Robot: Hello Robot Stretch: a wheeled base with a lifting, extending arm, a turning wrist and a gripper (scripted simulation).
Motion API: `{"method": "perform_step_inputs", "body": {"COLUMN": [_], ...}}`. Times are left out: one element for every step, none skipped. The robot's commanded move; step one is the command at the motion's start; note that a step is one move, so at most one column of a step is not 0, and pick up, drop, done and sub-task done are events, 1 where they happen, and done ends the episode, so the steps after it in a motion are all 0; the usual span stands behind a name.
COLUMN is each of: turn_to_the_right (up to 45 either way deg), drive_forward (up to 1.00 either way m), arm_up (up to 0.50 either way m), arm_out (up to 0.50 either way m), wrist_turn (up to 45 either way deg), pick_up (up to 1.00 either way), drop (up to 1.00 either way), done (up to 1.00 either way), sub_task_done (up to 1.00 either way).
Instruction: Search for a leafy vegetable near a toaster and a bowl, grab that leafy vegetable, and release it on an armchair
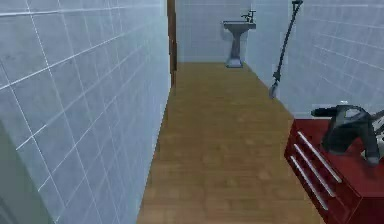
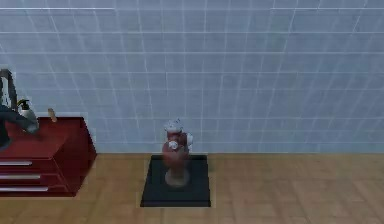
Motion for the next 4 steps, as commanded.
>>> {"method": "perform_step_inputs", "body": {"turn_to_the_right": [45.0, 0.0, -45.0, 0.0], "drive_forward": [0.0, 0.4, 0.0, 1.0], "arm_up": [0.0, 0.0, 0.0, 0.0], "arm_out": [0.0, 0.0, 0.0, 0.0], "wrist_turn": [0.0, 0.0, 0.0, 0.0], "pick_up": [0.0, 0.0, 0.0, 0.0], "drop": [0.0, 0.0, 0.0, 0.0], "done": [0.0, 0.0, 0.0, 0.0], "sub_task_done": [0.0, 0.0, 0.0, 0.0]}}
